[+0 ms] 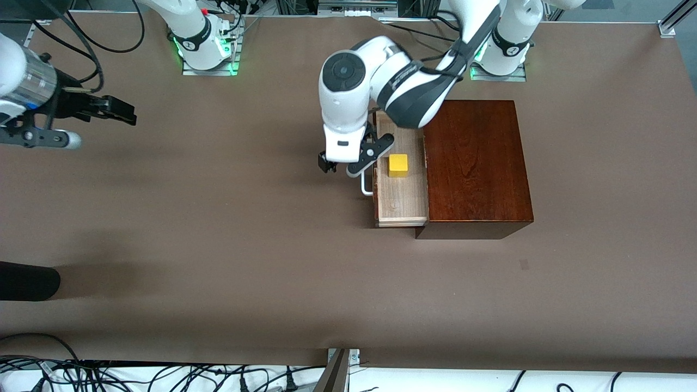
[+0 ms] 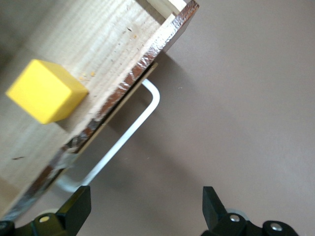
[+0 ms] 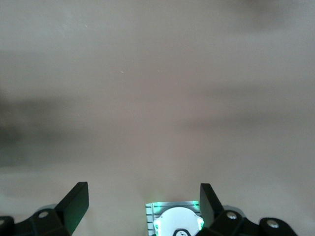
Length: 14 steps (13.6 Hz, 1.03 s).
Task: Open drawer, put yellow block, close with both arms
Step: 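Push the drawer front into the box with the left gripper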
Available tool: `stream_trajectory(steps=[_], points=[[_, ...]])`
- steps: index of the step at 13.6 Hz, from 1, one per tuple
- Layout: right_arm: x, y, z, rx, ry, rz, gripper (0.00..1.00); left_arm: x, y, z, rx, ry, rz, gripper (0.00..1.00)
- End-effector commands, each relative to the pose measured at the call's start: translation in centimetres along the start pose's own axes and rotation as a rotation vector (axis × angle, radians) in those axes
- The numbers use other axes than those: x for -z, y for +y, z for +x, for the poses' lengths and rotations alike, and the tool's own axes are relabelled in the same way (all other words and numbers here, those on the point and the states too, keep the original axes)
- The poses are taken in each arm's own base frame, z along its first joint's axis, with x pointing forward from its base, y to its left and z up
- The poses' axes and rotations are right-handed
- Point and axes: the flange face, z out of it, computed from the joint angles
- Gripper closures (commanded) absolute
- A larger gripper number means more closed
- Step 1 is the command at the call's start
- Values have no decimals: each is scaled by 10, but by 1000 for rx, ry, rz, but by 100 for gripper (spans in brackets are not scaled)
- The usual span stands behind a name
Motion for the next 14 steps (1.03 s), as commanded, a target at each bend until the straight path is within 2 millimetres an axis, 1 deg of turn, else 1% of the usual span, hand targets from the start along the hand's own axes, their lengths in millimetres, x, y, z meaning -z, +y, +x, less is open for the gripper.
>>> stream_trajectory(steps=[1, 2, 3, 4, 5, 6, 7, 8, 9, 10, 11, 12, 13, 14], points=[[-17, 11, -27, 26, 49, -6, 0, -21, 20, 2, 90, 28, -11, 0], [-23, 20, -35, 43, 70, -1, 0, -25, 21, 3, 108, 29, -19, 0], [-26, 31, -41, 102, 69, -2, 0, -29, 21, 3, 117, 32, -15, 13], [-24, 44, -42, 157, 70, -1, 0, -33, 21, 3, 115, 34, -8, 47], [-20, 54, -40, 166, 78, 2, 0, -37, 21, 4, 110, 34, -3, 75], [-11, 53, -38, 164, 98, 4, 0, -42, 21, 5, 108, 44, 4, 92], [-5, 52, -31, 160, 108, 7, 0, -50, 21, 3, 100, 68, 12, 100], [3, 52, -28, 166, 124, 11, 0, -58, 20, 2, 93, 88, 23, 100], [8, 50, -21, 177, 135, 11, 0, -61, 19, 0, 94, 91, 28, 100], [11, 47, -17, 182, 140, 11, 0, -62, 19, -1, 122, 91, 33, 100], [14, 40, -12, 194, 148, 10, 0, -68, 16, -1, 140, 94, 49, 100], [11, 33, -4, 206, 141, 8, 0, -79, 11, 0, 151, 100, 77, 100], [9, 31, 0, 206, 137, 10, 0, -84, 9, 0, 160, 104, 91, 100], [6, 23, 3, 214, 139, 13, 0, -85, 7, 2, 165, 105, 108, 100]])
